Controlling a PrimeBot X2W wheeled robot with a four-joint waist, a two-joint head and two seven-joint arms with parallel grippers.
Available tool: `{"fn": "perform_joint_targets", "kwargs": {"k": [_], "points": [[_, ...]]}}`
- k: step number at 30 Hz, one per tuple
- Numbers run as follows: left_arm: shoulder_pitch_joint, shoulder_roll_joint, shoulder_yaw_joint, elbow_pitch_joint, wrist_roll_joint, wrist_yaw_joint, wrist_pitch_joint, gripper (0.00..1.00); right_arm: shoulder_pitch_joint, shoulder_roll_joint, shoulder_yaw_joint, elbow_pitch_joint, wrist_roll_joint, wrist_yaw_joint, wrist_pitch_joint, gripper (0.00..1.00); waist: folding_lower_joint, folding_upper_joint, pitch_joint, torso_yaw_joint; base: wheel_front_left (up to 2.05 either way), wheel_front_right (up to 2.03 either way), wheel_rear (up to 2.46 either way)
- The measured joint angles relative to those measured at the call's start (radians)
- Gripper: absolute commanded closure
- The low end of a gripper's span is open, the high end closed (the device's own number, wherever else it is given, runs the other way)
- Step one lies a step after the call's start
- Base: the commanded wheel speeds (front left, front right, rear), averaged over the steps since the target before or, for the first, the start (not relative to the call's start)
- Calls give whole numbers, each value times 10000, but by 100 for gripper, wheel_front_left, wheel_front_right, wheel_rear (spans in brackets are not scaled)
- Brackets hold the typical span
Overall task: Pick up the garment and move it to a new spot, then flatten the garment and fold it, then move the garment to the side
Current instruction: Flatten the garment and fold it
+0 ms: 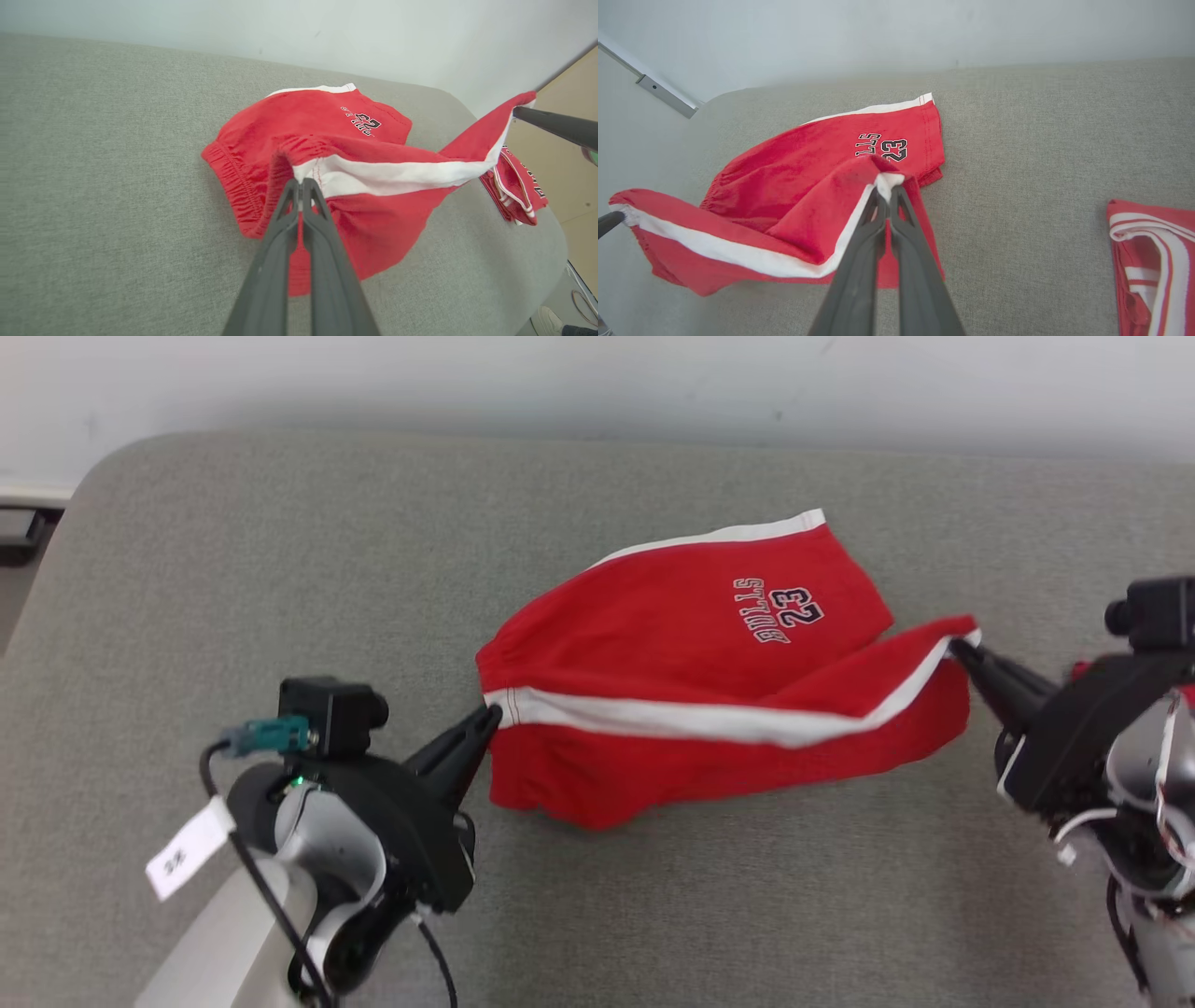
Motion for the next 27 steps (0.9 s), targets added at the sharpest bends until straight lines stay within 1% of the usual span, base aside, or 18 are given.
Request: {"fn": "perform_joint_targets", "kwargs": {"k": [2,7,10,19,27], "points": [[-307,-136,17,278,38,84,0,100,-433,-4,-54,372,-2,-136,88,100,0,0,106,121,0,0,0],[-1004,-535,38,907,82,104,-50,100,-1468,48,-138,1174,-12,-499,211,100,0,0,391,375,0,0,0],[-1390,-754,86,1306,107,163,-157,100,-2109,111,-105,1730,-50,-602,251,100,-1,0,562,495,0,0,0],[-2402,-1266,249,2452,203,255,-610,100,-3773,242,12,3281,-474,-838,82,100,0,0,1032,643,0,0,0],[-3059,-1597,297,3398,261,245,-1016,100,-4579,422,31,4458,-675,-865,-405,100,0,0,1286,664,0,0,0]]}}
